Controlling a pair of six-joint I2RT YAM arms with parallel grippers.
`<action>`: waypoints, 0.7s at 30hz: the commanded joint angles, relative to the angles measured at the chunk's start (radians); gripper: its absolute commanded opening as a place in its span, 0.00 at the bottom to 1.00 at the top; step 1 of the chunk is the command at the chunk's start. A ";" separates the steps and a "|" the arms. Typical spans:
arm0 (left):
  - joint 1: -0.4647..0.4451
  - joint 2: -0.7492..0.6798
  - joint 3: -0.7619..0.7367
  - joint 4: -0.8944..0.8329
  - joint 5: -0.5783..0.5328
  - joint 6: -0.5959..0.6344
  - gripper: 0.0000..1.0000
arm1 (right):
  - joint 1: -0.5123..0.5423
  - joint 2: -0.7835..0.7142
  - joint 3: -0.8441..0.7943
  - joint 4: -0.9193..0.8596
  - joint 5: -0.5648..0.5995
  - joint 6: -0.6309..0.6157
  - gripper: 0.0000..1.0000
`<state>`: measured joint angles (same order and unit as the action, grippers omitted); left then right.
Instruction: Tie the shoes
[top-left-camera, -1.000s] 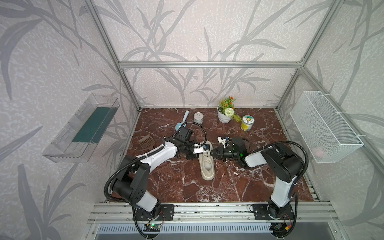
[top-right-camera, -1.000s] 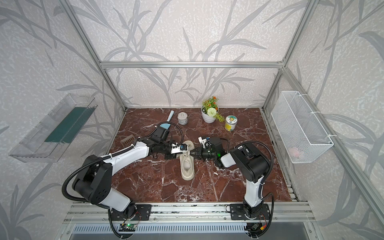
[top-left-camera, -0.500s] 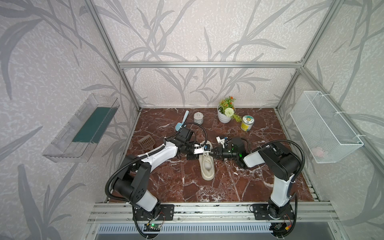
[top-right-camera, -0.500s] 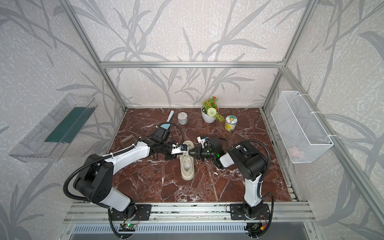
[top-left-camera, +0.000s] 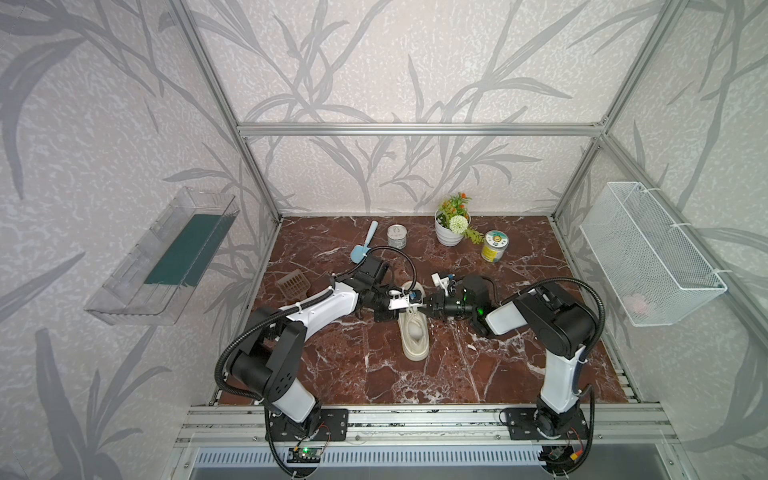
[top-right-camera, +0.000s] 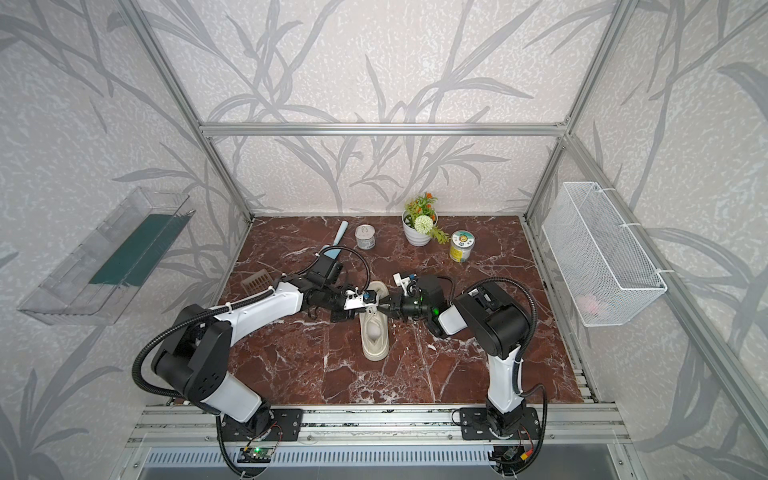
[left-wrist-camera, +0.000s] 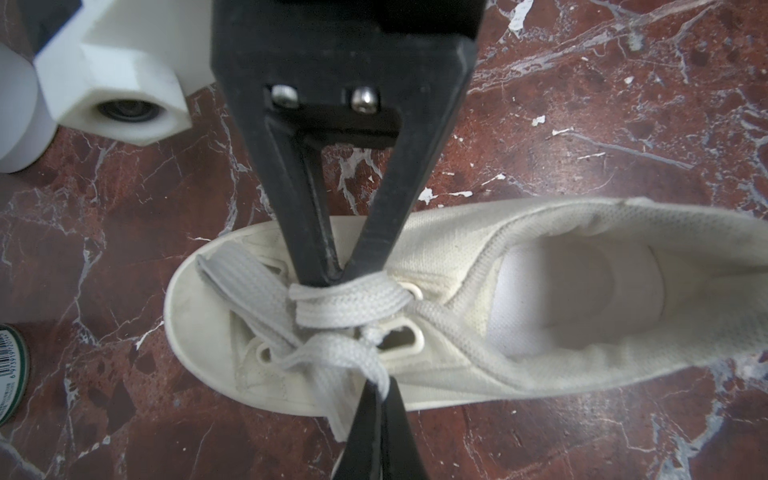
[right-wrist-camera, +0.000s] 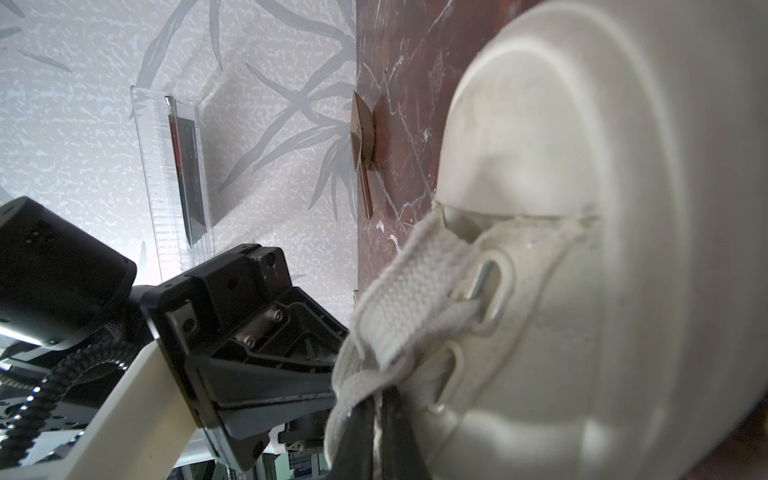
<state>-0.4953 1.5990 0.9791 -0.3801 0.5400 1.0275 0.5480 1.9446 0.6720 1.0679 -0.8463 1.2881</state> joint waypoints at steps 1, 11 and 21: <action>-0.003 0.019 0.030 -0.036 0.003 -0.002 0.00 | 0.007 0.007 0.015 0.047 -0.019 0.004 0.11; -0.008 0.025 0.042 -0.048 0.008 -0.007 0.00 | 0.008 0.008 0.014 0.063 -0.024 0.012 0.14; -0.017 0.054 0.076 -0.079 0.011 -0.004 0.00 | 0.011 0.000 0.020 0.055 -0.028 0.009 0.15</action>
<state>-0.5022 1.6379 1.0279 -0.4305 0.5396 1.0172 0.5499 1.9450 0.6724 1.0954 -0.8497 1.2976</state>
